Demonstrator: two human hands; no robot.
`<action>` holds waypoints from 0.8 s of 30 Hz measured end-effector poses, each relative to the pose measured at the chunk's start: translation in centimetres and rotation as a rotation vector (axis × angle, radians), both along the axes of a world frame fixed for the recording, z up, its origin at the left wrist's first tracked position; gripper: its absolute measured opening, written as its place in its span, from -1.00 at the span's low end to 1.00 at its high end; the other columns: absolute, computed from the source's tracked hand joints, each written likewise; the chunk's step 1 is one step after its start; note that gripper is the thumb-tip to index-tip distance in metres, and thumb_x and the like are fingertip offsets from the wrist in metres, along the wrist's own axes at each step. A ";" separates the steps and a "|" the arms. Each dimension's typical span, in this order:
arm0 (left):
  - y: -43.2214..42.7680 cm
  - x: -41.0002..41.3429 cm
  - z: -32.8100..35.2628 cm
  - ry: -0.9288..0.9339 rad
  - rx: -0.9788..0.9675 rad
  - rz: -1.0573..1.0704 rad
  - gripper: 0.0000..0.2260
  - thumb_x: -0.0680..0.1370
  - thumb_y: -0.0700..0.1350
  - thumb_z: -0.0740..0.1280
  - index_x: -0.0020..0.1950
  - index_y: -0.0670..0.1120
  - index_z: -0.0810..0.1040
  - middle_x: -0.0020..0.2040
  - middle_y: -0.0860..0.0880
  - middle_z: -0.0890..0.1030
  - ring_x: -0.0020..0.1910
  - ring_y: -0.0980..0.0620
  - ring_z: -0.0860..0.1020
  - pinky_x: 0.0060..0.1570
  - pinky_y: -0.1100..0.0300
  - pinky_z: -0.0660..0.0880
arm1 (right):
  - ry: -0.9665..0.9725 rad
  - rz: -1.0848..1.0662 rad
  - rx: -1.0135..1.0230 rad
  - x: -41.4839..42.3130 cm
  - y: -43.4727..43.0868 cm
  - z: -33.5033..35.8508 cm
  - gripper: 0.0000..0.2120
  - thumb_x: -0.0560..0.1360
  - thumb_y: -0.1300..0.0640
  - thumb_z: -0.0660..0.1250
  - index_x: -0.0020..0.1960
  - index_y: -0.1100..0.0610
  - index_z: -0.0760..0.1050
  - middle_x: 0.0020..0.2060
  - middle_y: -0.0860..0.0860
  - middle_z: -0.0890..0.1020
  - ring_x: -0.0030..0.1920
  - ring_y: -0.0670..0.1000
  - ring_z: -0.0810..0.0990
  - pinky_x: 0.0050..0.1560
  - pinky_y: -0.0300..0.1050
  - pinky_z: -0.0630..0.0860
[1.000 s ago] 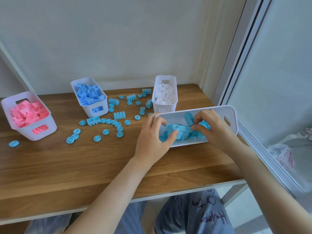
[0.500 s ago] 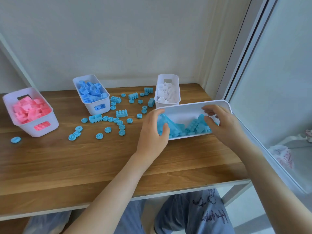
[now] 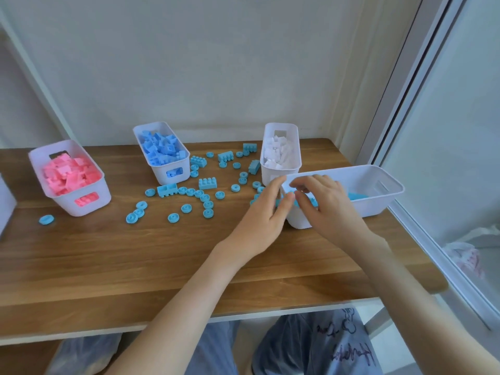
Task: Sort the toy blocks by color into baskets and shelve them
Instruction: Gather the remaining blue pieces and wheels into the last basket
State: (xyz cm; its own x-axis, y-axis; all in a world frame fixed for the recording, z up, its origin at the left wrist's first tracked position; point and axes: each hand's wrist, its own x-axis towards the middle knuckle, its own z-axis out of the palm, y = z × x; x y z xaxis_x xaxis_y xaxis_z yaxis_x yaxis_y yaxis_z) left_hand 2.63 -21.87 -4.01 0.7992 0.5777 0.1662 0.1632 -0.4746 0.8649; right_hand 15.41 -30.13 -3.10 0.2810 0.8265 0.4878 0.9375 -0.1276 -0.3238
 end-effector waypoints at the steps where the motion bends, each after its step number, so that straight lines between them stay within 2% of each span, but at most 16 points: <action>1: 0.2 -0.5 0.1 -0.019 0.001 0.025 -0.56 0.63 0.13 0.04 0.51 0.10 0.15 0.48 0.12 0.25 0.42 0.21 0.23 0.20 0.44 0.17 | 0.006 0.000 0.006 -0.4 0.3 0.1 -0.80 0.58 0.14 0.21 0.18 0.07 0.49 0.08 -0.02 0.57 0.12 -0.02 0.48 0.12 -0.17 0.29; 3: 1.0 -1.8 0.1 -0.038 0.077 0.115 -0.61 0.64 0.09 0.06 0.46 0.06 0.25 0.39 0.14 0.34 0.37 0.22 0.30 0.15 0.47 0.21 | -0.008 0.040 0.039 -1.7 0.9 0.4 -0.79 0.58 0.13 0.20 0.19 0.08 0.47 0.13 0.00 0.56 0.15 0.02 0.47 0.11 -0.17 0.27; 4: 1.7 -2.6 -0.1 -0.012 0.177 0.179 -0.63 0.63 0.06 0.11 0.44 0.03 0.29 0.37 0.13 0.35 0.38 0.18 0.31 0.19 0.45 0.22 | -0.029 0.069 0.055 -2.4 1.2 0.4 -0.78 0.57 0.11 0.20 0.20 0.09 0.46 0.15 0.01 0.55 0.16 0.03 0.46 0.11 -0.18 0.25; 7: 4.3 -5.5 -1.3 0.219 0.500 0.365 -0.57 0.59 0.05 0.23 0.43 -0.04 0.32 0.47 -0.01 0.26 0.47 0.03 0.18 0.39 0.18 0.14 | -0.033 0.019 0.021 -3.9 2.0 0.6 -0.65 0.55 0.01 0.26 0.31 0.06 0.37 0.23 -0.01 0.50 0.24 0.02 0.41 0.20 -0.15 0.24; 10: 6.0 -8.3 -2.5 0.390 0.546 0.438 -0.52 0.56 0.09 0.25 0.44 -0.03 0.32 0.50 -0.07 0.18 0.50 -0.05 0.10 0.44 0.00 0.07 | 0.039 -0.145 -0.156 -3.3 2.1 1.4 -0.48 0.48 -0.14 0.32 0.33 0.05 0.27 0.21 -0.02 0.49 0.20 0.03 0.44 0.23 -0.05 0.34; 12: 6.2 -9.1 -2.8 0.353 0.536 0.442 -0.57 0.56 0.05 0.27 0.41 -0.02 0.36 0.49 -0.08 0.20 0.49 -0.05 0.11 0.44 0.00 0.07 | 0.026 -0.192 -0.326 -2.5 2.1 1.6 -0.56 0.50 -0.14 0.29 0.27 0.05 0.31 0.13 0.00 0.55 0.09 0.04 0.51 0.16 -0.03 0.47; 14: 5.9 -8.8 -2.6 0.272 0.553 0.430 -0.63 0.57 0.00 0.28 0.37 -0.02 0.41 0.47 -0.07 0.24 0.48 -0.03 0.15 0.41 0.05 0.09 | -0.027 -0.213 -0.368 -2.1 1.9 1.4 -0.70 0.57 -0.06 0.21 0.22 0.07 0.39 0.03 0.03 0.62 -0.03 0.04 0.58 0.02 -0.05 0.56; 17: 4.9 -7.4 -1.7 0.182 0.565 0.387 -0.67 0.58 -0.04 0.27 0.34 -0.01 0.44 0.45 -0.05 0.29 0.47 -0.01 0.18 0.41 0.08 0.10 | -0.072 -0.229 -0.197 -1.5 1.1 1.6 -0.78 0.60 0.04 0.13 0.12 0.12 0.47 -0.15 0.07 0.65 -0.22 0.04 0.58 -0.22 -0.04 0.59; 20: 3.9 -5.6 -1.3 0.138 0.575 0.323 -0.70 0.59 -0.05 0.26 0.32 0.00 0.46 0.44 -0.03 0.31 0.45 0.00 0.21 0.41 0.07 0.10 | -0.075 -0.210 -0.030 -0.7 -0.5 2.7 -0.83 0.60 0.14 0.17 0.03 0.18 0.50 -0.24 0.10 0.63 -0.34 0.03 0.52 -0.42 -0.14 0.48; 24: 2.8 -3.4 -1.2 0.115 0.582 0.250 -0.72 0.59 -0.07 0.25 0.31 0.01 0.48 0.41 -0.03 0.34 0.44 0.00 0.23 0.39 0.11 0.11 | 0.017 -0.214 0.030 1.2 -2.8 3.5 -0.82 0.60 0.17 0.17 0.05 0.18 0.52 -0.16 0.09 0.59 -0.24 0.03 0.49 -0.34 -0.11 0.47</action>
